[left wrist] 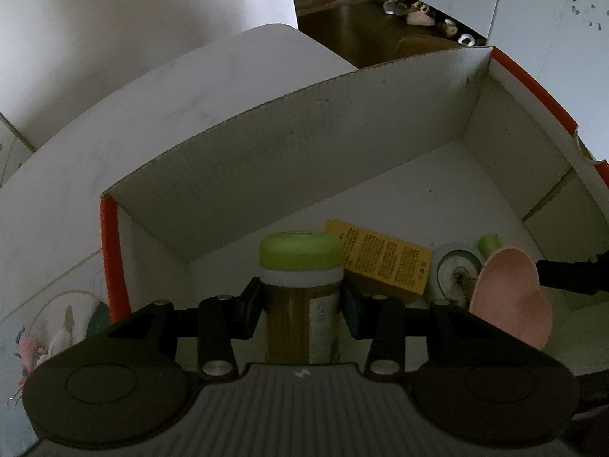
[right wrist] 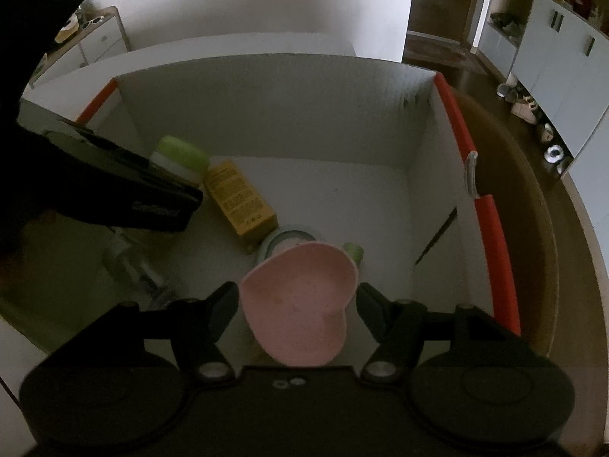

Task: Organize rigid objects
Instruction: 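Open the left tool to release the jar while the right tool releases the heart dish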

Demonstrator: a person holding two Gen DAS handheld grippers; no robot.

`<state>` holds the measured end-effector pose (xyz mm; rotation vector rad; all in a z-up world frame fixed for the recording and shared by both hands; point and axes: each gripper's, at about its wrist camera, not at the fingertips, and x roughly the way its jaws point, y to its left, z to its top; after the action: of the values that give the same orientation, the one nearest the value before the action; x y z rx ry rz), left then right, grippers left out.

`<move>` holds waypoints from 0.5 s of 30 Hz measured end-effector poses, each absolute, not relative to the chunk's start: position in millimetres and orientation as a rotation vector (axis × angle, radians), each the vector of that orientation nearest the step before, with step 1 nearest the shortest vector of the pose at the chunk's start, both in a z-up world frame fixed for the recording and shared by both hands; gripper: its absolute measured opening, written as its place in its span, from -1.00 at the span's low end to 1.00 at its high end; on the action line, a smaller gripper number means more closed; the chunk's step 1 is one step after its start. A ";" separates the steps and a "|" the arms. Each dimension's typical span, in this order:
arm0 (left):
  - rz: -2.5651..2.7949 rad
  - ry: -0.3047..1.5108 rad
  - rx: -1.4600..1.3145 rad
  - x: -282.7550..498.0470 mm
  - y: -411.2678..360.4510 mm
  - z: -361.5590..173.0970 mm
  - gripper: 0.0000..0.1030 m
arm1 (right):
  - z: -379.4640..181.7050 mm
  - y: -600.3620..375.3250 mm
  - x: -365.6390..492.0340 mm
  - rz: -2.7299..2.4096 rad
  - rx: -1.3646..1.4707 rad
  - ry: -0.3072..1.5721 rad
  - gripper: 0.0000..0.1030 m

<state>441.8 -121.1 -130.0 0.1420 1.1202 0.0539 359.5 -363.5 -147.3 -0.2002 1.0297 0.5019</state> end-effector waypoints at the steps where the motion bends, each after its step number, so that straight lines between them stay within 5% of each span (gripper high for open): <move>1: 0.058 1.116 0.144 443.1 -123.0 -129.4 -0.14 | -146.6 -364.1 358.7 0.505 -0.194 1.030 0.38; 15: 0.078 1.030 0.119 418.5 -120.0 -107.7 -0.03 | -121.9 -368.5 338.2 0.521 -0.161 0.971 0.61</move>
<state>418.5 -120.0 -107.7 0.1187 1.0303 0.0779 338.2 -368.5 -121.9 -0.1609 0.9712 0.5213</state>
